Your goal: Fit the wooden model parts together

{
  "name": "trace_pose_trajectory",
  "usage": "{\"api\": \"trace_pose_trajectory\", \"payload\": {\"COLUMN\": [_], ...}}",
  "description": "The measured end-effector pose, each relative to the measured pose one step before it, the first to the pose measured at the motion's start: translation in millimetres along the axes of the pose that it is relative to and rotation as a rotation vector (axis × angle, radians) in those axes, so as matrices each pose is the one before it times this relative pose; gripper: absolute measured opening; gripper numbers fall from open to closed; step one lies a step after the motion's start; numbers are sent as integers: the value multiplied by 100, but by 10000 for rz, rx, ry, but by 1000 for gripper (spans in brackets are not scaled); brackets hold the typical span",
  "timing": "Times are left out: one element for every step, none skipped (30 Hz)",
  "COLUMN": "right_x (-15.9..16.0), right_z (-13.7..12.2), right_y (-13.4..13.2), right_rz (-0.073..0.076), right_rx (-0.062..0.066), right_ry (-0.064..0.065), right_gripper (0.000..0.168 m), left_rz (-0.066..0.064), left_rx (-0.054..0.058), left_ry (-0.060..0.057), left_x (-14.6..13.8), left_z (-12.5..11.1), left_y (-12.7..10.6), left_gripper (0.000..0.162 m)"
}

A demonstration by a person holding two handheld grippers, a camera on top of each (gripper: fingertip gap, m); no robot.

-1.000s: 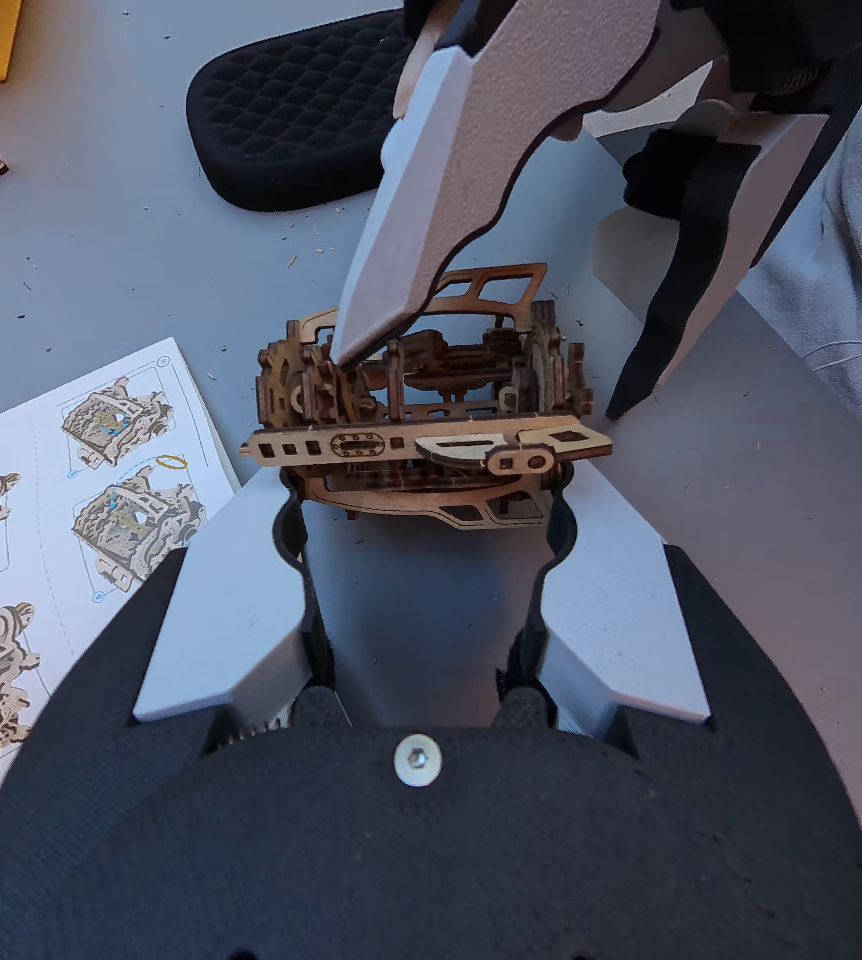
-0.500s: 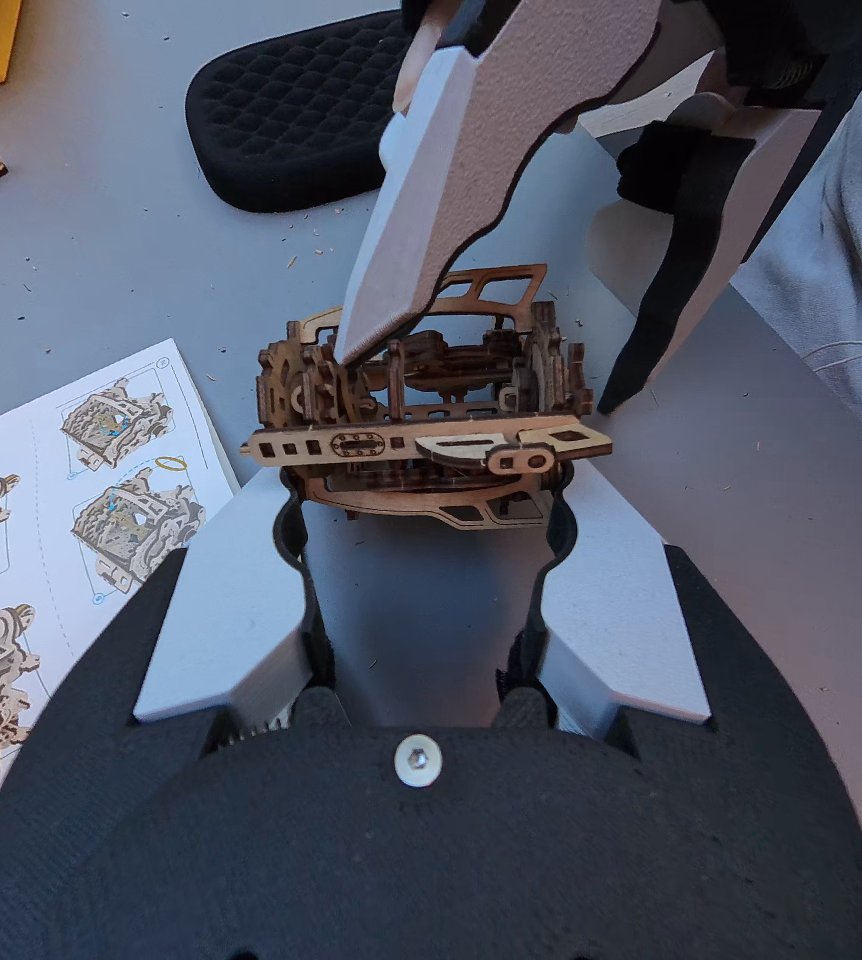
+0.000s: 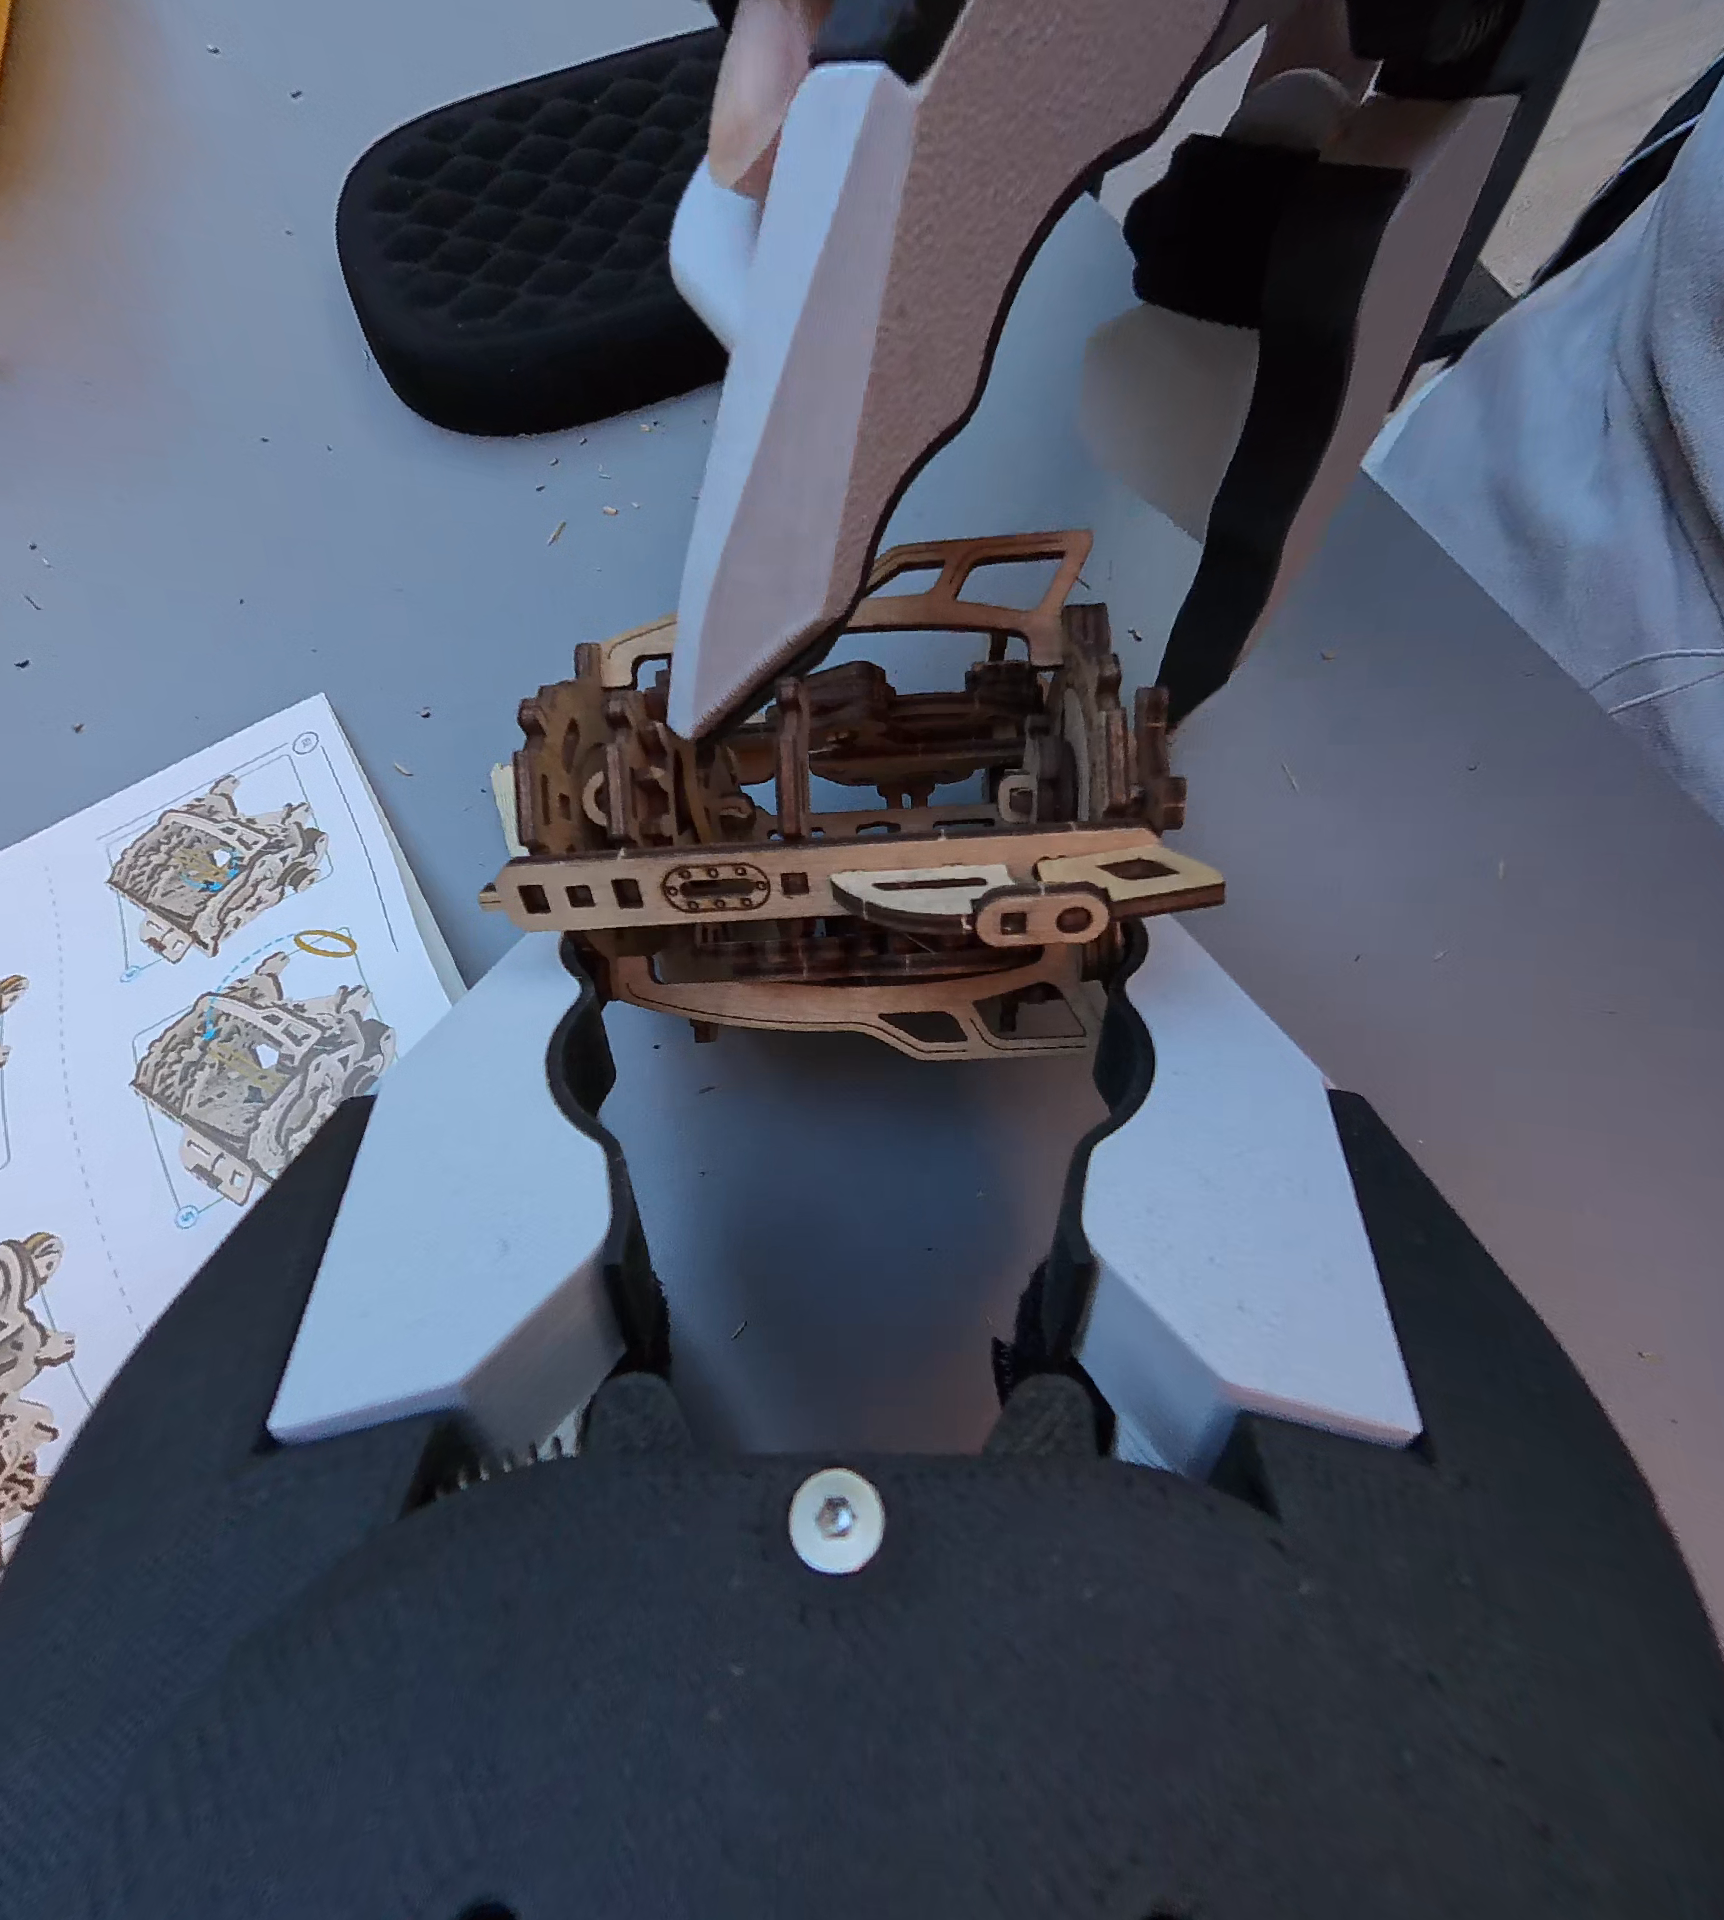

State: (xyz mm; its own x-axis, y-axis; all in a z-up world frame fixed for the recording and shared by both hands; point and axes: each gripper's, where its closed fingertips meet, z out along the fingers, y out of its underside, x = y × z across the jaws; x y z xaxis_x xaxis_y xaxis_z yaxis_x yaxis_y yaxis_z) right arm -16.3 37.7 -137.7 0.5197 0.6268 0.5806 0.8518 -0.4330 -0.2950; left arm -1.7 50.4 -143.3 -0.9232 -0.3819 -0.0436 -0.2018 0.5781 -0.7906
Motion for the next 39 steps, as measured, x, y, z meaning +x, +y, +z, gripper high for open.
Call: {"api": "trace_pose_trajectory", "payload": {"right_x": [77,-33,-60,12,28,-74,-52,-48,-15,-13,104,68,-20,11,10,-24,29,69,-40,-99,-145,-134,-115,-194,-78,67,24,-24,107,109,60,127,115,128,217,248,414,654,862], "right_z": [32,8,2,-6,-17,-46,-59,-41,-60,-60,-21,-15,5,23,33,28,10,33,-9,-26,-34,-51,-78,-84,-106,-145,-171,-208,-234,-269,-273,-286,-301,-296,-326,-359,-385,-393,-398], "right_y": [23,-20,-26,18,-26,-130,-140,-157,-190,-191,-75,-97,-86,-56,-54,-31,-20,-2,-55,20,60,146,116,98,-59,-104,-38,7,15,-9,-33,-49,-115,-167,-277,-384,-424,-428,-403], "right_rz": [-119,-99,-85,-90,-56,29,76,169,220,229,217,153,100,96,85,36,64,143,114,57,10,14,55,111,112,79,55,51,21,12,60,84,138,238,339,404,489,574,602], "right_rx": [35,72,85,89,147,221,235,241,255,240,146,110,65,23,10,18,39,-12,-33,-112,-126,-151,-98,-58,79,126,93,68,72,94,131,155,207,259,326,403,432,410,374], "right_ry": [-1,-63,-90,-48,-48,-119,-119,-129,-126,-105,-25,-5,-28,6,19,4,15,26,-18,-44,-72,-75,-95,-163,-88,7,-16,-39,47,48,-10,8,-39,-85,-95,-127,-90,12,107], "right_gripper": [119,119,119,119,119,119,119,118,118,118,116,115,115,115,115,115,115,114,114,115,116,115,114,114,114,114,114,114,114,112,109,106,104,101,97,92,84,79,76], "left_rz": [7,35,48,27,17,28,35,13,9,7,-4,-12,2,9,0,6,5,-18,-10,23,29,33,31,4,-13,-6,-4,-7,-4,3,1,-16,-35,-40,-41,-49,-58,-75,-113], "left_rx": [-1,-7,-1,2,5,15,27,12,1,14,19,-5,8,10,1,-2,-8,-6,8,-5,-14,-19,-5,1,-1,5,4,5,6,6,11,17,22,26,25,22,25,30,48], "left_ry": [6,6,2,1,19,36,19,6,2,15,6,-6,22,9,-7,3,-9,-23,4,-7,-12,-12,-1,7,6,9,6,6,12,23,28,36,48,53,49,41,51,71,109], "left_x": [5,1,18,7,16,48,34,2,6,23,11,-28,22,6,-22,6,-26,-56,0,-3,2,13,13,21,-2,0,-2,-4,13,32,31,35,29,40,35,23,34,67,99], "left_z": [-6,-24,-17,-3,-14,-9,-20,-3,-2,-1,7,6,-15,-12,3,-6,-3,15,1,4,3,9,1,5,-1,-8,-1,-8,-10,-13,-7,-21,-30,-22,-29,-27,-16,-40,-46], "left_y": [31,50,49,24,6,18,3,5,0,-12,-35,2,-7,14,11,18,10,9,-7,12,7,19,1,-6,-10,3,-1,3,3,5,-4,3,-6,-3,-10,-21,-20,-33,-59], "left_gripper": [94,94,94,94,94,94,94,94,94,94,94,94,94,94,94,94,94,94,94,94,94,94,94,94,94,94,94,94,94,94,94,94,94,94,95,94,94,94,94]}}
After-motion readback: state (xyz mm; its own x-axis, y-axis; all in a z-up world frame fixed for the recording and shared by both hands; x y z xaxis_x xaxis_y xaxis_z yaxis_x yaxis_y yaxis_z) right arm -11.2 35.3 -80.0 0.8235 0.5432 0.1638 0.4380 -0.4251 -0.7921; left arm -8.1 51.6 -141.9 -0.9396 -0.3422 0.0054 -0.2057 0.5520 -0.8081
